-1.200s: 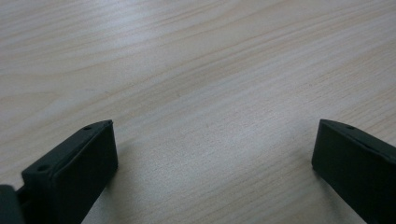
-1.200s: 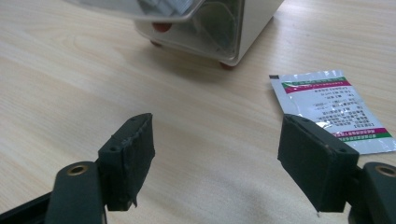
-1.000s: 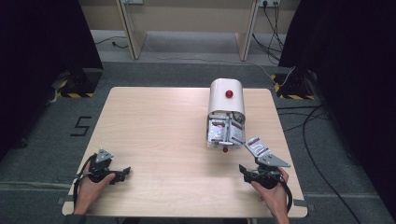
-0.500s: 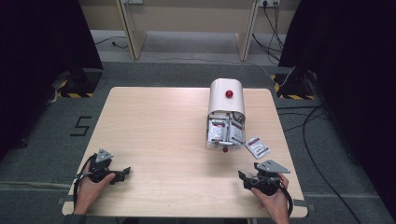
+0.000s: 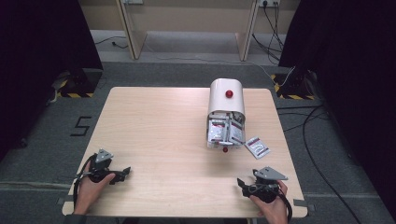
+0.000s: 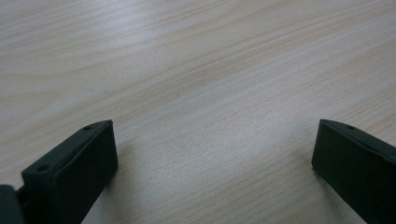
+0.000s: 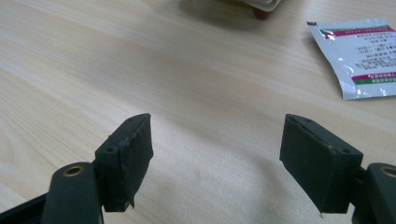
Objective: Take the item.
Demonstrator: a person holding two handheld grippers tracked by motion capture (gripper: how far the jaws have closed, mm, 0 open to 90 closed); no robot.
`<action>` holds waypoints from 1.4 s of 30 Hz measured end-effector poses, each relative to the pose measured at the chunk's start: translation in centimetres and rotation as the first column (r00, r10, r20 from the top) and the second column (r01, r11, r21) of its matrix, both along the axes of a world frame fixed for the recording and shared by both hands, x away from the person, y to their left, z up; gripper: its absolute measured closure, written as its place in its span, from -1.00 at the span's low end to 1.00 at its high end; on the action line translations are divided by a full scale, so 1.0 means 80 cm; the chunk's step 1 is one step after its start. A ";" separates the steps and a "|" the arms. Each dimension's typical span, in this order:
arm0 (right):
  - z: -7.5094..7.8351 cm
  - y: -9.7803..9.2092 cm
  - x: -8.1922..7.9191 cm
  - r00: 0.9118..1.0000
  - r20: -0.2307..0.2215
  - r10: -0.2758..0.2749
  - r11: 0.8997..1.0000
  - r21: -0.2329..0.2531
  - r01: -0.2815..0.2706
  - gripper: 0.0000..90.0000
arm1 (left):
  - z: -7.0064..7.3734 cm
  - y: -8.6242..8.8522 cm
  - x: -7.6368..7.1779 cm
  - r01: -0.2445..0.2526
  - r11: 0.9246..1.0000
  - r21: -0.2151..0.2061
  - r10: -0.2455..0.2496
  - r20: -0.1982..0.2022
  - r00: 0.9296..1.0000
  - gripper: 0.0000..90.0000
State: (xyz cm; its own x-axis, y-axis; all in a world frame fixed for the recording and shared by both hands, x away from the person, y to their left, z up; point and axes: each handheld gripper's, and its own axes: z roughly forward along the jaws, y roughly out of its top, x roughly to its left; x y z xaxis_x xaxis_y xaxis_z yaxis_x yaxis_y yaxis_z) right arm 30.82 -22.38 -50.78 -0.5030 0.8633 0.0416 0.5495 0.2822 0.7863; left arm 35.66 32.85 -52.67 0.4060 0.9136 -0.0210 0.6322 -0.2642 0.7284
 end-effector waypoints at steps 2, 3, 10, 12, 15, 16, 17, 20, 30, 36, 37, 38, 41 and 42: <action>-0.002 -0.001 -0.002 1.000 -0.005 -0.004 1.000 0.002 0.004 -0.42 | 0.000 0.000 0.000 0.000 1.000 0.000 0.000 0.000 1.000 -1.00; -0.003 -0.001 -0.003 1.000 -0.006 -0.001 1.000 0.001 0.001 -0.42 | 0.000 0.000 0.000 0.000 1.000 0.000 0.000 0.000 1.000 -1.00; -0.006 -0.001 -0.009 1.000 -0.018 -0.008 1.000 0.010 0.008 -0.52 | 0.000 0.000 0.000 0.000 1.000 0.000 0.000 0.000 1.000 -1.00; -0.007 -0.001 -0.010 1.000 -0.016 -0.011 1.000 0.007 0.011 -0.53 | 0.000 0.000 0.000 0.000 1.000 0.000 0.000 0.000 1.000 -1.00; -0.009 -0.001 -0.012 1.000 -0.021 -0.018 1.000 0.010 0.018 -0.54 | 0.000 0.000 0.000 0.000 1.000 0.000 0.000 0.000 1.000 -1.00; -0.009 -0.002 -0.014 1.000 -0.022 -0.021 1.000 0.011 0.022 -0.55 | 0.000 0.000 0.000 0.000 1.000 0.000 0.000 0.000 1.000 -1.00; -0.009 -0.002 -0.014 0.999 -0.023 -0.023 1.000 0.013 0.024 -0.55 | 0.000 0.000 0.000 -0.001 1.000 -0.002 0.001 0.001 1.000 -1.00; -0.011 -0.003 -0.017 0.999 -0.030 -0.031 0.999 0.015 0.032 -0.56 | 0.000 0.000 0.000 -0.001 1.000 -0.002 0.001 0.001 1.000 -1.00; -0.015 -0.001 -0.028 0.998 -0.042 -0.042 0.999 0.002 0.042 -0.60 | 0.000 0.000 0.000 -0.001 1.000 -0.001 0.001 0.001 1.000 -1.00; -0.020 -0.001 -0.039 0.999 0.000 -0.051 0.997 -0.049 0.051 -0.64 | 0.000 0.000 0.000 -0.002 1.000 -0.001 0.002 0.001 1.000 -1.00; -0.021 -0.001 -0.040 0.999 0.003 -0.050 0.997 -0.052 0.050 -0.65 | 0.000 0.000 0.000 -0.002 1.000 -0.002 0.002 0.001 1.000 -1.00; -0.021 -0.001 -0.041 0.999 0.007 -0.054 0.997 -0.049 0.054 -0.66 | 0.000 0.000 0.000 -0.002 1.000 -0.001 0.002 0.001 1.000 -1.00; -0.024 0.000 -0.045 0.998 0.024 -0.060 0.997 -0.039 0.061 -0.66 | 0.000 0.000 0.000 -0.002 1.000 -0.001 0.002 0.002 1.000 -1.00; -0.025 0.000 -0.047 0.998 0.031 -0.058 0.998 -0.036 0.059 -0.66 | 0.000 0.000 0.000 -0.002 1.000 -0.001 0.002 0.001 1.000 -1.00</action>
State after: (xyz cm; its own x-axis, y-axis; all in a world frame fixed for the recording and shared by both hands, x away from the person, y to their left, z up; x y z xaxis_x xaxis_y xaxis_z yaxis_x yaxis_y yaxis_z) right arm 27.06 -22.37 -52.75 -0.4519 0.8921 -0.0046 0.5426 0.2790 0.7923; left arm 35.65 32.84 -52.69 0.4046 0.9143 -0.0217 0.6317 -0.2622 0.7295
